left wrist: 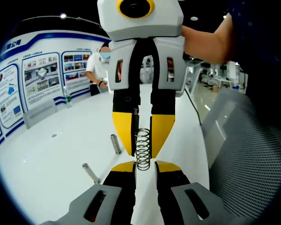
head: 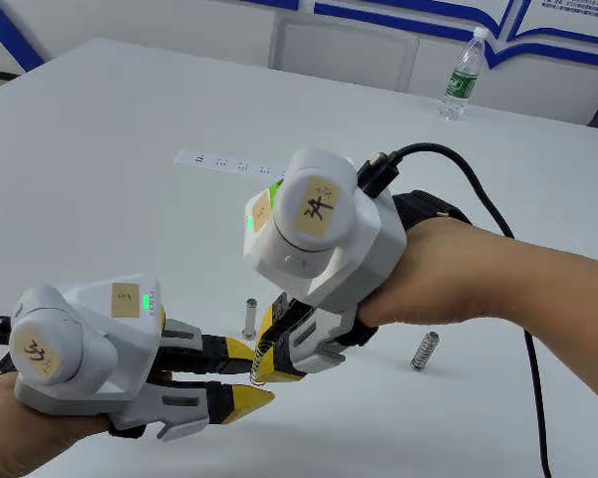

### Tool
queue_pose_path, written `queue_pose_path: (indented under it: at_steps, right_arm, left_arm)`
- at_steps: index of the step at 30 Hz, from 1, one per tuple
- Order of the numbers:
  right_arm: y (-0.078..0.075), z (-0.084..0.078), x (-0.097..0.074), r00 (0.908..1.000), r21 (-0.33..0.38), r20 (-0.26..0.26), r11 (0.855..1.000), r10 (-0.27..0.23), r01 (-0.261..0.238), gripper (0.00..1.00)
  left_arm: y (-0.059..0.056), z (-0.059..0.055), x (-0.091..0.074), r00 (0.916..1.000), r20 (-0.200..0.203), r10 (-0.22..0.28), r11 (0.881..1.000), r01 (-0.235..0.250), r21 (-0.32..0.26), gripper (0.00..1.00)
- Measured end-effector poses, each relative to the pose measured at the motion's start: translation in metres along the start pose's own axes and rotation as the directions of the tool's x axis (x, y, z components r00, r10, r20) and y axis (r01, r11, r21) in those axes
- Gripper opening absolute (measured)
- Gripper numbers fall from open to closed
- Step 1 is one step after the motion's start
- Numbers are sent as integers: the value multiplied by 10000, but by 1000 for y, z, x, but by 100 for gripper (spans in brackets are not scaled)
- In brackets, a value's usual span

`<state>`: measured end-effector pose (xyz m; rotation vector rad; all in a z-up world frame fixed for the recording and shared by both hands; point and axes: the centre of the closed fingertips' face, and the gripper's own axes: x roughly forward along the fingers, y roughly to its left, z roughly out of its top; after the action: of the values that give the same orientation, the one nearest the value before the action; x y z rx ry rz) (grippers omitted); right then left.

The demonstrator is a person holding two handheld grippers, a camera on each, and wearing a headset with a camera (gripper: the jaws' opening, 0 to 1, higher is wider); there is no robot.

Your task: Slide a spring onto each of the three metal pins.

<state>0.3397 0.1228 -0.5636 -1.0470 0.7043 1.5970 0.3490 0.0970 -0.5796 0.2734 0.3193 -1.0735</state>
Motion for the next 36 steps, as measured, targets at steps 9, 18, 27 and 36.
queue_pose_path:
  at_steps: [9,18,27,36]
  right_arm:
    - [-4,-3,0,10000,114,-41,9999,-14,15,12]
    - [-9,-8,-2,9999,240,-126,9997,-69,72,12]
    - [-19,-14,-4,9996,372,-229,9992,-159,167,12]
    - [-36,-19,-5,9990,512,-345,9983,-274,291,12]
  left_arm:
    - [9,-5,-11,9993,35,369,9988,-367,-325,22]
    - [17,-13,-23,9964,3,851,9936,-849,-745,29]
    - [27,-18,-33,9889,-31,1482,9823,-1476,-1157,40]
    - [32,-22,-37,9838,-58,1791,9743,-1782,-1381,49]
